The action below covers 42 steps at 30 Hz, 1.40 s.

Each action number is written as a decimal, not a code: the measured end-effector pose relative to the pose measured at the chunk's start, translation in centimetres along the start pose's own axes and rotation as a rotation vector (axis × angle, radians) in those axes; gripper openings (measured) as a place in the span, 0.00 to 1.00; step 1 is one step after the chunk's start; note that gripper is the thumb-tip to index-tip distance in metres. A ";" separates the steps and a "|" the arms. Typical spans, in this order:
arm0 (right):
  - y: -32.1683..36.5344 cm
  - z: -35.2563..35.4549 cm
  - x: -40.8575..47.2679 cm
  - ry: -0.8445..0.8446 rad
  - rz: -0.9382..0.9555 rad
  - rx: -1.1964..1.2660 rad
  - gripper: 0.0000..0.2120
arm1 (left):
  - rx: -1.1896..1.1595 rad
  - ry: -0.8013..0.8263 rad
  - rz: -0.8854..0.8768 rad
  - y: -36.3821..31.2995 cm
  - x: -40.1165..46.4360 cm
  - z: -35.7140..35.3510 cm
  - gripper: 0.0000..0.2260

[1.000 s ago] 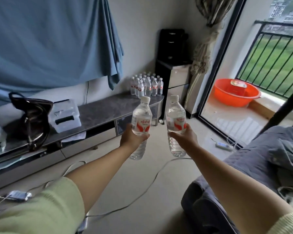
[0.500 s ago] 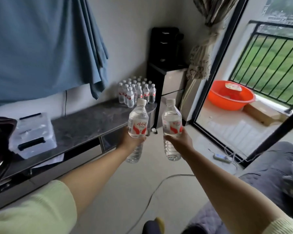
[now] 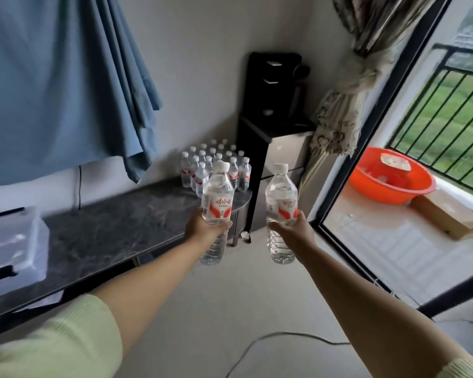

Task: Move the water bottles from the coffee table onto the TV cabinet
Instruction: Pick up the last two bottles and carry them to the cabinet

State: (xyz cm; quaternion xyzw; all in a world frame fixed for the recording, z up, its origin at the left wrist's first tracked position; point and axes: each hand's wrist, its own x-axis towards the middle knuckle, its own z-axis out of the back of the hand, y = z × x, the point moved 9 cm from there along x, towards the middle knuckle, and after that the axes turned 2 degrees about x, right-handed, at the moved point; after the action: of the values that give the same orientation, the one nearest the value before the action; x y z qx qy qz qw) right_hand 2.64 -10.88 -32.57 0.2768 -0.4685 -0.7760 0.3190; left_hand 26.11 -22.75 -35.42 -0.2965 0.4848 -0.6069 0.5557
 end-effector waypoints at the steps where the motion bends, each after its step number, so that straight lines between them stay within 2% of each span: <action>1: 0.1 -0.3 1.4 -0.003 -0.005 -0.009 0.25 | 0.002 0.001 0.002 -0.1 1.5 -0.5 0.17; 7: 0.6 -3.9 10.4 0.011 -0.015 -0.040 0.24 | 0.019 -0.001 -0.002 -0.5 10.7 -2.3 0.16; 11: 1.4 -7.2 16.9 0.031 -0.045 -0.027 0.24 | 0.006 0.021 0.007 -0.8 17.7 -3.0 0.23; 16: 2.8 -11.3 25.6 0.026 -0.094 -0.028 0.24 | -0.015 0.063 0.041 -1.9 27.5 -3.2 0.22; 20: 2.1 -14.0 30.9 -0.011 -0.160 0.047 0.25 | 0.014 0.061 0.096 -1.4 34.0 -4.0 0.26; 25: -1.2 -17.3 37.2 0.035 -0.249 0.087 0.23 | 0.026 0.036 0.232 1.9 39.5 -6.9 0.28; 32: -8.2 -23.7 46.5 0.083 -0.260 0.069 0.23 | -0.051 -0.055 0.357 11.0 46.3 -13.0 0.29; 39: -16.7 -28.2 54.9 0.114 -0.230 0.015 0.26 | -0.131 -0.204 0.252 16.6 54.2 -20.2 0.26; 42: -19.0 -30.6 56.8 0.140 -0.215 0.000 0.26 | -0.118 -0.325 0.193 18.3 55.8 -21.2 0.27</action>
State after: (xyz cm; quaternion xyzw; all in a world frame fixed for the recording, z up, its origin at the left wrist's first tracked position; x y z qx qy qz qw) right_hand -16.14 -63.79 -69.59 0.3789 -0.4128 -0.7844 0.2658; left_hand 2.66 -69.29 -69.71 -0.3749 0.4495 -0.4655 0.6639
